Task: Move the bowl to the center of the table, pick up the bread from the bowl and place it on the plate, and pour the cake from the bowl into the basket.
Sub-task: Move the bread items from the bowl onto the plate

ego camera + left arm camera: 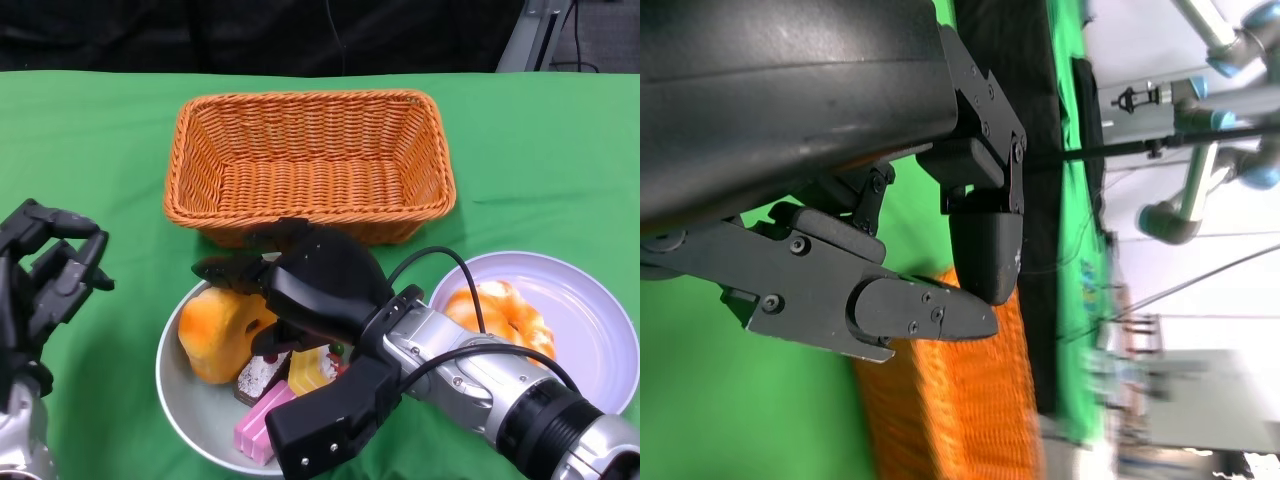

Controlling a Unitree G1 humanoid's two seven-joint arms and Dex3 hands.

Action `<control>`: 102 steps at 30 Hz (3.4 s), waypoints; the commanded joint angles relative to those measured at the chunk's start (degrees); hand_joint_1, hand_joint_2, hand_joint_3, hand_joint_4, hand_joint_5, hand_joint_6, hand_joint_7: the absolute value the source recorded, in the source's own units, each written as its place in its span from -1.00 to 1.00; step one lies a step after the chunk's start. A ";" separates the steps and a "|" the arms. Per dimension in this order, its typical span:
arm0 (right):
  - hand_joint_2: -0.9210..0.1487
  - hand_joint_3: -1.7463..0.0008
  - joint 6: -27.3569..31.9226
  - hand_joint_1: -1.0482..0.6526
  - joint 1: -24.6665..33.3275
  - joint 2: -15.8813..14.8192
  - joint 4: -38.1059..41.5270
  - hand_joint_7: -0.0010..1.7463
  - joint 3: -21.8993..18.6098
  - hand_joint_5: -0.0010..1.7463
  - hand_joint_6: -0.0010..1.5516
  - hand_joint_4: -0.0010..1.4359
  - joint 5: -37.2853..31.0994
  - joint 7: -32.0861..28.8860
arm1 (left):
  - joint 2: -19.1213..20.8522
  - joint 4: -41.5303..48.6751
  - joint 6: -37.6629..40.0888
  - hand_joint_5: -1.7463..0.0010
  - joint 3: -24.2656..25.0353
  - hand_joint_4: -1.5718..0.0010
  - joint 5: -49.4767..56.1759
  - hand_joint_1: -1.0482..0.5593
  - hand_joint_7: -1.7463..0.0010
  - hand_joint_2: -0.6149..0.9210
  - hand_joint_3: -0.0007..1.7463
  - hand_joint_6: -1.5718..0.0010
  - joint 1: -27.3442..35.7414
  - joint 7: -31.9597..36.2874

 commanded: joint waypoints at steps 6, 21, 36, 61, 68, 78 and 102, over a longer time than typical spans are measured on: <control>-0.93 0.99 0.87 -0.51 -1.69 -0.39 -0.48 -1.00 0.37 -0.99 -0.48 -0.44 0.38 4.87 | 0.17 -0.18 4.88 -1.00 2.46 0.08 -6.07 -0.26 -0.70 1.00 -0.80 0.17 -0.39 -5.62; -0.86 1.00 2.92 -0.41 -1.08 1.78 2.09 -0.97 1.50 -0.95 -0.30 -0.17 0.21 0.38 | -0.53 -0.21 5.50 -1.00 4.36 -0.01 -9.31 -0.11 -0.82 0.99 -0.91 0.12 -0.61 -8.68; -0.99 0.99 -6.83 0.04 -4.36 5.32 16.94 -0.84 1.78 -0.23 0.30 0.28 0.43 -22.36 | 0.43 -0.02 -0.65 -1.00 -0.78 0.01 0.01 -0.04 -0.55 1.00 -0.91 0.01 0.66 2.41; -0.95 1.00 -9.77 -0.06 -7.04 5.27 22.12 -0.97 2.45 -0.40 0.46 0.20 0.52 -27.80 | 0.92 0.63 -0.88 -1.00 -1.65 0.03 1.15 0.02 -0.49 1.00 -0.95 -0.02 0.86 2.93; -0.96 1.00 -9.38 -0.09 -7.89 5.50 22.80 -0.98 1.75 -0.43 0.49 0.35 0.90 -28.80 | 1.75 0.82 -0.03 -0.97 -2.94 0.09 3.26 -0.04 -0.52 1.00 -0.90 0.04 1.08 5.81; -0.93 1.00 -10.53 -0.09 -8.06 4.75 21.37 -0.98 0.00 0.39 0.54 0.01 2.62 -27.12 | 1.74 0.75 0.09 -0.82 -2.84 0.00 2.30 -0.05 -0.23 1.00 -0.91 -0.08 0.99 4.75; -0.92 1.00 -11.34 -0.08 -7.03 1.39 17.39 -0.96 -3.81 0.24 0.50 0.11 5.20 -22.80 | 2.32 2.24 -3.21 -0.95 -3.99 0.03 4.77 0.18 -0.46 0.79 -0.15 0.01 1.10 7.70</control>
